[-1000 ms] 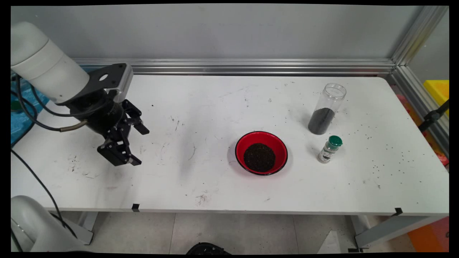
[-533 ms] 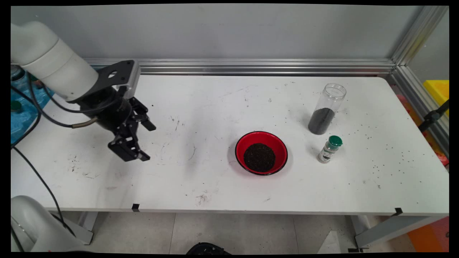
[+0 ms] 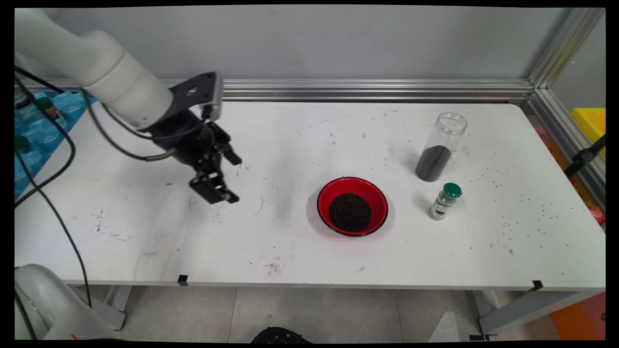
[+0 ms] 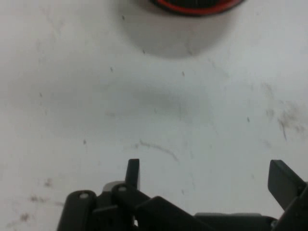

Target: Pick up the black seasoning powder from the table

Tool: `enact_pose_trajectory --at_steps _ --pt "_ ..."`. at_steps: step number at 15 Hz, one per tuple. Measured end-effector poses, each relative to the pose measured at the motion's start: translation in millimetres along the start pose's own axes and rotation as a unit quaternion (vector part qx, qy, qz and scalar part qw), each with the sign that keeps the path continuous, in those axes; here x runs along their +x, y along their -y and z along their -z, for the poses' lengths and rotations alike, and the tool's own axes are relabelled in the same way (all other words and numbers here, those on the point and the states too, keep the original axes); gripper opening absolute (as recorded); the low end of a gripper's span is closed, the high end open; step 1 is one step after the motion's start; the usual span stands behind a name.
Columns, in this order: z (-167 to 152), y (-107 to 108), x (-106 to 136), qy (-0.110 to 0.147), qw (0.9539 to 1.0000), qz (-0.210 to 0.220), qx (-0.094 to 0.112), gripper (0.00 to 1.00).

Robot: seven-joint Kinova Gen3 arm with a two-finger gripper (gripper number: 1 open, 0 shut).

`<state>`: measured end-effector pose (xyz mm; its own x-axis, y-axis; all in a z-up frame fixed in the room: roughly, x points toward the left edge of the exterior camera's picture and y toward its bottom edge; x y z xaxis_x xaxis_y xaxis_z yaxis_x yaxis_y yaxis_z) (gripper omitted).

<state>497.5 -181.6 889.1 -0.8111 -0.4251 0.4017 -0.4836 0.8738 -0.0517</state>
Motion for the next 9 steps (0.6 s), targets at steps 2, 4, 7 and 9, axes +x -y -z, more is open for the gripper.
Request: enact_pose_trajectory --at_steps 2,4,7,9 --pt "-9.3 4.9 9.3 -0.009 1.0 0.003 0.003 1.0" --pt "-16.0 8.6 16.1 -0.015 0.9999 0.006 0.005 1.0" --pt "-29.2 15.9 29.5 -0.028 0.9995 0.011 0.009 1.0" --pt "-38.1 20.7 38.7 -0.036 0.9992 0.015 0.012 1.0"
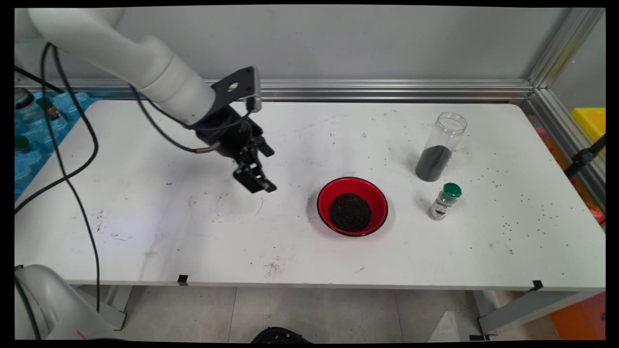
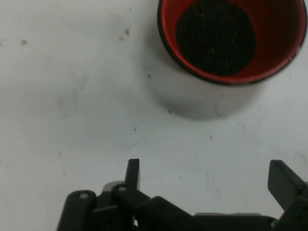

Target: Pick up the black seasoning powder from the table

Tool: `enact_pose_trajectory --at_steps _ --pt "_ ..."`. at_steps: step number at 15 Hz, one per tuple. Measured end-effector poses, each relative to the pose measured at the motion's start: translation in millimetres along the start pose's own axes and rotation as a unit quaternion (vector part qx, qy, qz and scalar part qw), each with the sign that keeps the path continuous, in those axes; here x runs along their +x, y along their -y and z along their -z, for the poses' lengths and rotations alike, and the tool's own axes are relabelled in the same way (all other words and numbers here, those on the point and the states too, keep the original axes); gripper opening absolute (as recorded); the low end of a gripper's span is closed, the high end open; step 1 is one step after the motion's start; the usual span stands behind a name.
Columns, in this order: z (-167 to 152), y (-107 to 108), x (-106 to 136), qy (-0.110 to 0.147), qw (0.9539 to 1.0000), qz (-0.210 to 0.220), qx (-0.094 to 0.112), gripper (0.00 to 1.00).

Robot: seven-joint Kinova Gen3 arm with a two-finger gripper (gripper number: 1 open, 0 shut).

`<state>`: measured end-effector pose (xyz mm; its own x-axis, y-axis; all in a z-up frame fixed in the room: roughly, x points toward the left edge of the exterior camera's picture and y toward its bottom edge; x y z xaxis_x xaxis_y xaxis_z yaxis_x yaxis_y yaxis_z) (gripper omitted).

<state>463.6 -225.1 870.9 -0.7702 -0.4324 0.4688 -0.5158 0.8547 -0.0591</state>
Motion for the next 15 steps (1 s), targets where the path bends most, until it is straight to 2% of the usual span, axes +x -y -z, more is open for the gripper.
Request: enact_pose_trajectory --at_steps 8,15 --pt "-36.4 19.0 31.0 -0.03 0.9994 0.014 0.009 1.0" --pt "-73.7 36.7 67.4 -0.069 0.9974 0.018 0.006 1.0"
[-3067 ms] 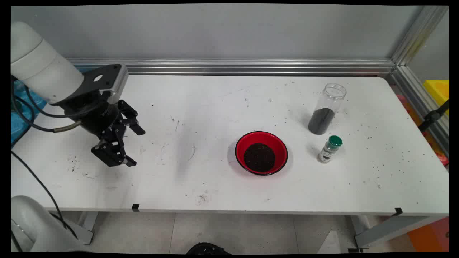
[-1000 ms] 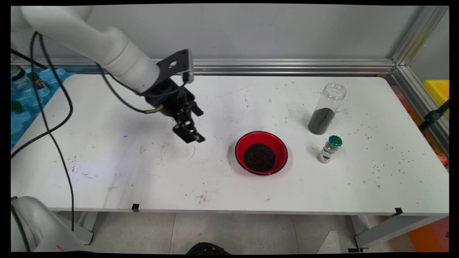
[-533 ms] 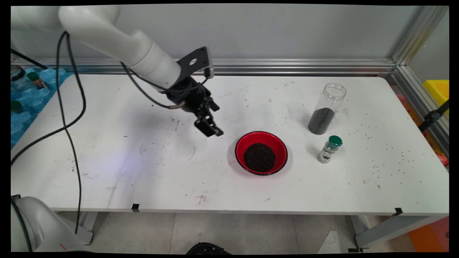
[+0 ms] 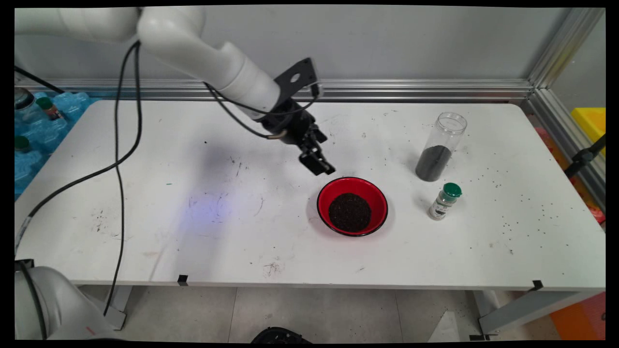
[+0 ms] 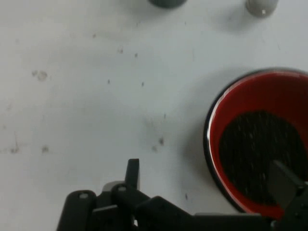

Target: Pick up the black seasoning powder from the table

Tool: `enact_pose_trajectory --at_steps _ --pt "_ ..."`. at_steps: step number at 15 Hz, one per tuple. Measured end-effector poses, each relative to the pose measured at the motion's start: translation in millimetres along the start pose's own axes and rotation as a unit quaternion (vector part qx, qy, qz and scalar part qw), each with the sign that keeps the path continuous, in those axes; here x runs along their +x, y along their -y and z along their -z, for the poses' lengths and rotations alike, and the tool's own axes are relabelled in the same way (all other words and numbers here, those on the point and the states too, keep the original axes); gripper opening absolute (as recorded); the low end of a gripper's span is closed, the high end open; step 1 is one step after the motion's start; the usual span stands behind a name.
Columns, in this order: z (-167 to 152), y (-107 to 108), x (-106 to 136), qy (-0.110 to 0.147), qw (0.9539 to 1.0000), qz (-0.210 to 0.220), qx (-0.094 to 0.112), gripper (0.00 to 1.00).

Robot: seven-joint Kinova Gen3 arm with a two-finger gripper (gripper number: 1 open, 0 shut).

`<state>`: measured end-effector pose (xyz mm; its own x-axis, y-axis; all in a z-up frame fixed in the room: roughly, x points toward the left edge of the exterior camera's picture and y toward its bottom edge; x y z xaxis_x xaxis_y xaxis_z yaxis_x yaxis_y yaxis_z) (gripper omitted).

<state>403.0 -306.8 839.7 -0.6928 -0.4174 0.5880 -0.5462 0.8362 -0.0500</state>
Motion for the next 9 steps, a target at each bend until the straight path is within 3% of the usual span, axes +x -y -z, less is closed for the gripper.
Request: enact_pose_trajectory --at_steps 9 --pt "-51.8 17.3 36.7 -0.046 0.9988 -0.006 -0.012 1.0"
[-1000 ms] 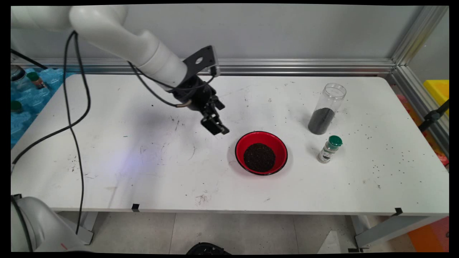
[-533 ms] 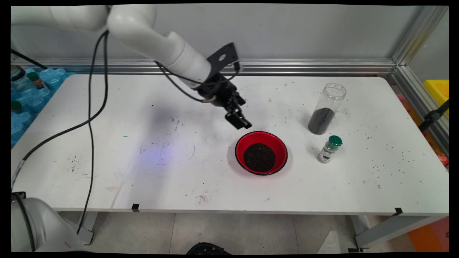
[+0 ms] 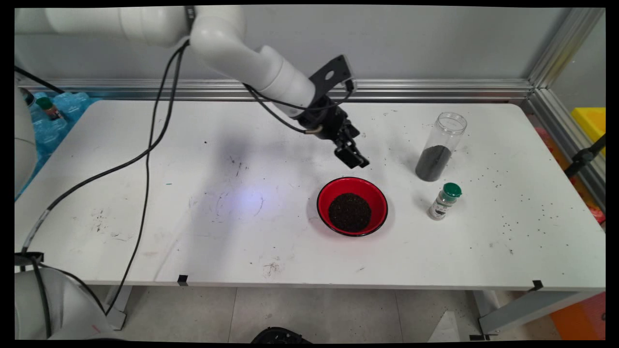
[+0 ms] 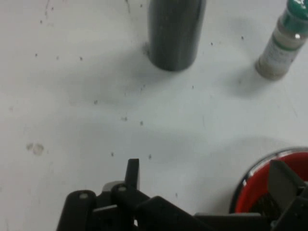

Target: Pick up the black seasoning powder from the table

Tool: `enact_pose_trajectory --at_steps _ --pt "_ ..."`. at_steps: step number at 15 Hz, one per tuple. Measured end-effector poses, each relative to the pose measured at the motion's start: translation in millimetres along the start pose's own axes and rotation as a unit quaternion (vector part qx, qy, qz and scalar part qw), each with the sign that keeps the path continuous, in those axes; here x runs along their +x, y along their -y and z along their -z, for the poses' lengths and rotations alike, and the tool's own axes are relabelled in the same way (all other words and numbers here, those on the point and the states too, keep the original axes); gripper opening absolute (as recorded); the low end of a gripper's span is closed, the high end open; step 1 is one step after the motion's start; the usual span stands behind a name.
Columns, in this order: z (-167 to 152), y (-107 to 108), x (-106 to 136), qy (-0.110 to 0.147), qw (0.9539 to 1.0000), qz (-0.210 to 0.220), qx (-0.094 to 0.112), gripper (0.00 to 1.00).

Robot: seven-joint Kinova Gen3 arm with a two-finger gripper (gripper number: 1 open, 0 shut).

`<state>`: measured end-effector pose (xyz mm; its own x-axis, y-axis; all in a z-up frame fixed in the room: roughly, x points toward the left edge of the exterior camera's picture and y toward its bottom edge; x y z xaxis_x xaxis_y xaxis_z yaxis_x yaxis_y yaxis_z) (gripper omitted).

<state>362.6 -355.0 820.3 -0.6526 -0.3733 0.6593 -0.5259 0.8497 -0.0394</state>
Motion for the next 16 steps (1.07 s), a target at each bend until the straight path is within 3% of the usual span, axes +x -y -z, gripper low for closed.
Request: enact_pose_trajectory --at_steps 16 --pt "-81.8 24.4 29.9 -0.051 0.9985 -0.007 -0.015 1.0"
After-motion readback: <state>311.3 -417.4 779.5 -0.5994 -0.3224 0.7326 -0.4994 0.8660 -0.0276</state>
